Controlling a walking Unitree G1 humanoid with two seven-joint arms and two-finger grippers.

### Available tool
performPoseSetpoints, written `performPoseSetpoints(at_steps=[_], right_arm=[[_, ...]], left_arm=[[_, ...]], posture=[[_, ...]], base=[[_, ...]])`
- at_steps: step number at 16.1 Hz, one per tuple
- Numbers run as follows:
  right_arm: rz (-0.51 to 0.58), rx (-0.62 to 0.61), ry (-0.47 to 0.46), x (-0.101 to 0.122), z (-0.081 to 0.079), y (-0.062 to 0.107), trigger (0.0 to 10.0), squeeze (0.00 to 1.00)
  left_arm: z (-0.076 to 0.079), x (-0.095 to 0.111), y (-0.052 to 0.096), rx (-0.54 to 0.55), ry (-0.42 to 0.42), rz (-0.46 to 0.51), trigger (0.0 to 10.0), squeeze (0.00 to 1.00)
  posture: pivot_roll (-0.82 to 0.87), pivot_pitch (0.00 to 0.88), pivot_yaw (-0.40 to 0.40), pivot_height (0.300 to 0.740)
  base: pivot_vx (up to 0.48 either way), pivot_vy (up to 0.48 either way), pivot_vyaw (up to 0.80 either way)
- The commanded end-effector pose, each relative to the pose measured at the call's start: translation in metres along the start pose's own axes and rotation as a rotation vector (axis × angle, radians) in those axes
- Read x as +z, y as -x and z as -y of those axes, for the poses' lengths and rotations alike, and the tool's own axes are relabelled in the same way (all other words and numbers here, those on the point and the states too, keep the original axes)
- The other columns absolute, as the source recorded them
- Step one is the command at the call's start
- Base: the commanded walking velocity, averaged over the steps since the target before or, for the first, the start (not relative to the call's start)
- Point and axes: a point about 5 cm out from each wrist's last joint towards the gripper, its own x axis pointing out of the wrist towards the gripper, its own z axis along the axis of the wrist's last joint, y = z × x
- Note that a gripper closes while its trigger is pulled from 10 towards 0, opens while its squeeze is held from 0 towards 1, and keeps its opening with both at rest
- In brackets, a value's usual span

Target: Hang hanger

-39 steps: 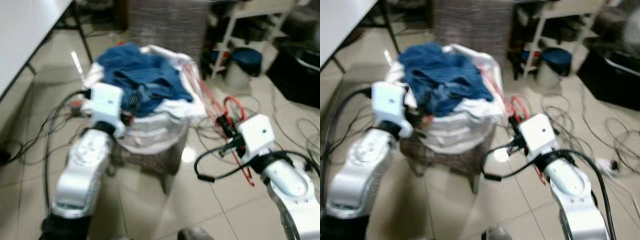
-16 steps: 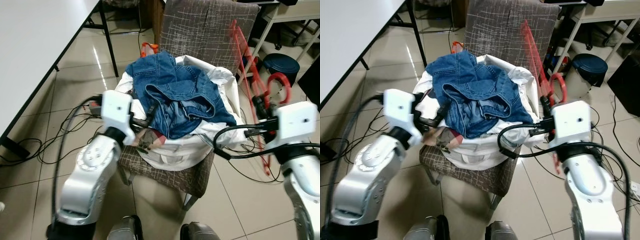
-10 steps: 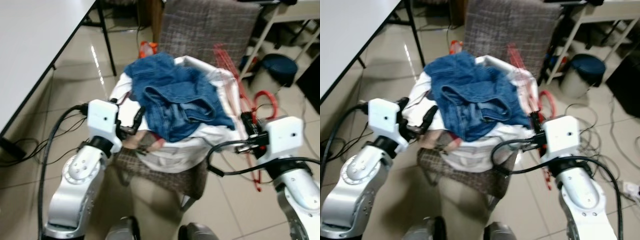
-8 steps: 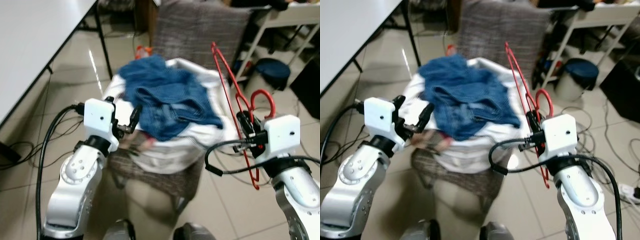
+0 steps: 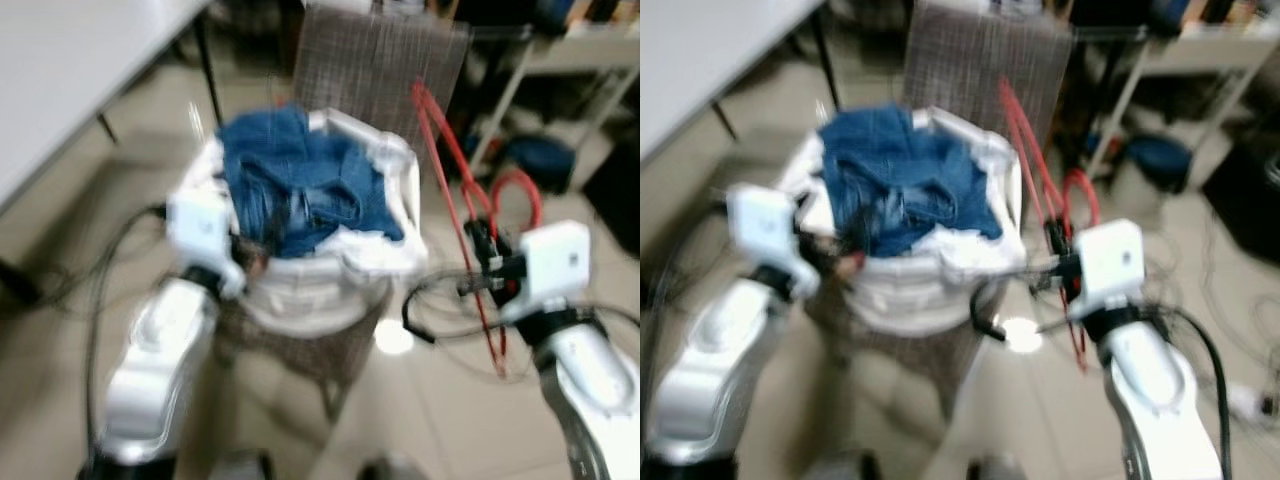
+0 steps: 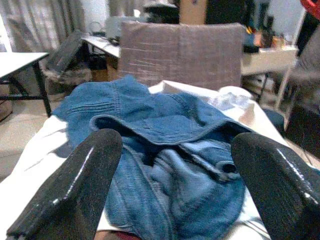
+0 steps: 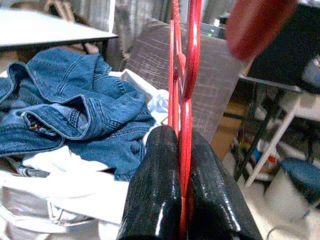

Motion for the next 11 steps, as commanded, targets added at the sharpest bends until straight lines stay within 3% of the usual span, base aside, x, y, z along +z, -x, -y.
performPoseSetpoints(at_steps=[1,3,4,6,7,11], right_arm=[[0.01,-0.011,-0.008,0.003,0.002,-0.001,10.0,0.0],[0.013,-0.013,0.026,0.003,0.004,-0.002,10.0,0.0],[0.008,-0.012,0.035,0.003,0.004,-0.002,10.0,0.0],[0.003,-0.022,0.035,0.002,0.006,-0.002,10.0,0.0],[0.002,-0.025,0.033,0.002,0.006,-0.003,10.0,0.0],[-0.039,0.018,0.037,-0.003,0.005,-0.001,10.0,0.0]], left_arm=[[-0.005,0.009,-0.007,0.005,-0.037,0.039,10.0,0.0],[-0.004,0.012,-0.013,0.002,-0.112,0.051,10.0,0.0],[-0.003,0.011,-0.013,0.004,-0.121,0.041,10.0,0.0],[0.003,0.01,-0.012,-0.009,-0.107,0.034,10.0,0.0],[0.005,0.008,-0.012,-0.009,-0.042,0.022,10.0,0.0],[0.003,0.003,-0.006,0.022,-0.044,0.019,10.0,0.0]], posture=[[-0.15,0.078,0.005,0.74],[-0.15,0.077,0.015,0.74],[-0.15,0.077,0.015,0.74],[-0.15,0.08,0.015,0.74],[-0.14,0.082,0.014,0.74],[-0.14,0.087,0.002,0.74]], base=[[0.0,0.48,-0.8],[0.0,0.0,0.0],[0.0,-0.48,0.0],[0.0,-0.48,0.0],[0.0,0.0,0.0],[0.0,0.0,0.0]])
